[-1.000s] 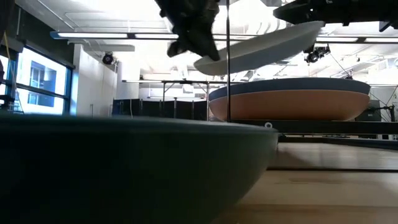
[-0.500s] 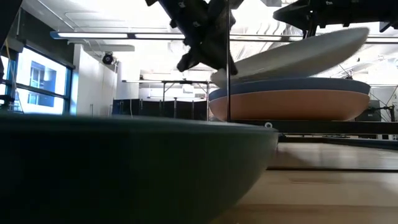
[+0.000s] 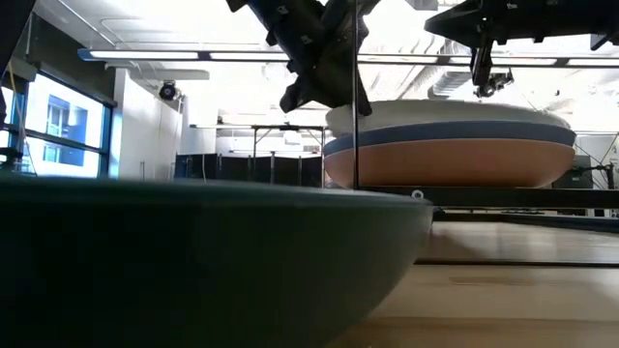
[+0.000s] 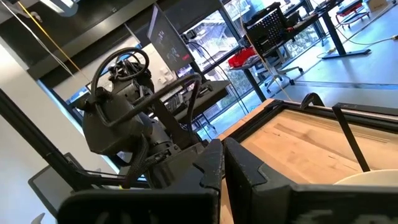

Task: Place and stack plates onto a shelf
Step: Stack the gray plate on top of the blue plate on the shelf, then stack the dark green plate on top of the gray plate on the shelf

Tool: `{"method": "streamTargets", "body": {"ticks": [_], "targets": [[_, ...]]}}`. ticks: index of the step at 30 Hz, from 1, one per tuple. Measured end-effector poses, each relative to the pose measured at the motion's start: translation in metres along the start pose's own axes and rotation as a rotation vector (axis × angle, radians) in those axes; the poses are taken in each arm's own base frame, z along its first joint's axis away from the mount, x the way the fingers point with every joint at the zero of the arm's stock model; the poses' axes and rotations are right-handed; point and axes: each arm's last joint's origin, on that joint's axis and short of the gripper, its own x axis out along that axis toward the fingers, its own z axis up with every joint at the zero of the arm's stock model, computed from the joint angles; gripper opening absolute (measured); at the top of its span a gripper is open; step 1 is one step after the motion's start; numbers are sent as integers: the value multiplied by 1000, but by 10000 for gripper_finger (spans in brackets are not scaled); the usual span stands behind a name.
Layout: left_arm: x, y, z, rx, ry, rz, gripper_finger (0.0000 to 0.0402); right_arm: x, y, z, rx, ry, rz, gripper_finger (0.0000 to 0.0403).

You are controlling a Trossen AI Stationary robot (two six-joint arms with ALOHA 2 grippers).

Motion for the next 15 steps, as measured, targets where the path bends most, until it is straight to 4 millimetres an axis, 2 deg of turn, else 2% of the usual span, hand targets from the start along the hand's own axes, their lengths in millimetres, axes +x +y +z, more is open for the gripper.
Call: {"method": "streamTargets", "body": {"ticks": [6,9,13,15], "targets": [[-1,2,0,30,41,-50,90,0,0,0,0,0,0,0],[-10,10,3,30,53,-34,112,0,0,0,0,0,0,0],[-35,21,14,14,6,-29,128,0,0,0,0,0,1,0],[-54,27,21,13,-31,-26,130,0,0,0,4,-4,3,0]]}}
